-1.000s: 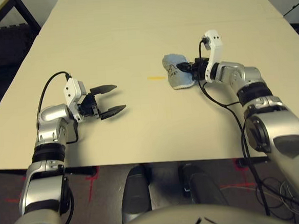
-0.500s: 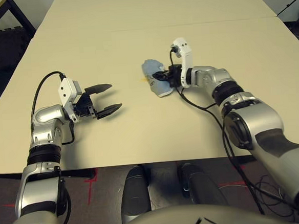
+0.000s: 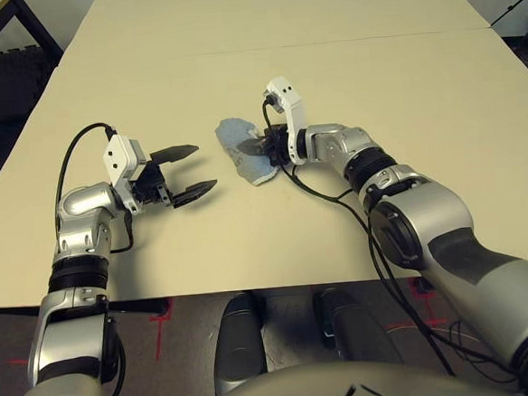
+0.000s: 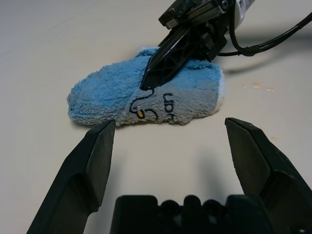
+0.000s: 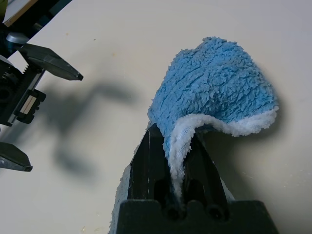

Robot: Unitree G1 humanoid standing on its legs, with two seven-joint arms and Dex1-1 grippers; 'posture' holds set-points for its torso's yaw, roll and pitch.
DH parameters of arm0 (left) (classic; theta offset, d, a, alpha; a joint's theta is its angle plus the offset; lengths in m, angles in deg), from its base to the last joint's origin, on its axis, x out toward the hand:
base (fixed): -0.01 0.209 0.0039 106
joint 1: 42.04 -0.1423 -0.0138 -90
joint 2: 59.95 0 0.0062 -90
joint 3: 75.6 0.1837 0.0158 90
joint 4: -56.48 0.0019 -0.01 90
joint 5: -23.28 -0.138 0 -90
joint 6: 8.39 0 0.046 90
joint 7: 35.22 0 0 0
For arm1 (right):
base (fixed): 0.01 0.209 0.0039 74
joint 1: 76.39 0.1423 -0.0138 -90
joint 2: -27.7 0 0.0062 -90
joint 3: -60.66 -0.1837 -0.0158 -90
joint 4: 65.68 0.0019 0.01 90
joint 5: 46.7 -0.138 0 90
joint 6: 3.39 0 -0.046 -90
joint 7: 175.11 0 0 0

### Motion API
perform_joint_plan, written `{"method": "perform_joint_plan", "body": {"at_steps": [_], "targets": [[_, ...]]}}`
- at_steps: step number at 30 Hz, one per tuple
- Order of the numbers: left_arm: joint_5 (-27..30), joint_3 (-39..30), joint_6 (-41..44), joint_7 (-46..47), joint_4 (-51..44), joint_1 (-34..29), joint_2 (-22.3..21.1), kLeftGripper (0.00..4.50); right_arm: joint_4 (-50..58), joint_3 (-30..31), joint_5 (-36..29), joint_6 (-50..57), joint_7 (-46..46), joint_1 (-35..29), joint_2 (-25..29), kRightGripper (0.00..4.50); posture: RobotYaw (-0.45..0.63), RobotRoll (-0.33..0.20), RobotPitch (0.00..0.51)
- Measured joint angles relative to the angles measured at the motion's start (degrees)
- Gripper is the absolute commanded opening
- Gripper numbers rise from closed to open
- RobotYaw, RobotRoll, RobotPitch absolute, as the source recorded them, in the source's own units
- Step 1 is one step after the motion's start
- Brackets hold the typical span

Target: Wipe the water off the table with a rag.

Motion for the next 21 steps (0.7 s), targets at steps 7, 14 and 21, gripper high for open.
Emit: {"method": "perform_joint_plan", "body": {"at_steps": [7,14,21], "targets": [[-0.35,0.19,-0.36,-0.79,1.84,2.07,1.22,4.5,0.32,-1.21,-0.18,0.07,0.96,-2.27,8.89,0.06,0.1,0.0,0.167],[-0.71,0.58,-1.4,-1.76,4.13,3.53,2.54,4.5,1.1,-2.78,-0.43,0.94,0.92,-3.88,17.21,0.06,0.07,0.0,0.159],[-1.36,1.0,-2.49,-2.39,5.85,5.33,3.01,4.5,1.64,-4.26,-0.63,1.5,0.87,-4.13,23.53,0.06,0.06,0.0,0.155]]}}
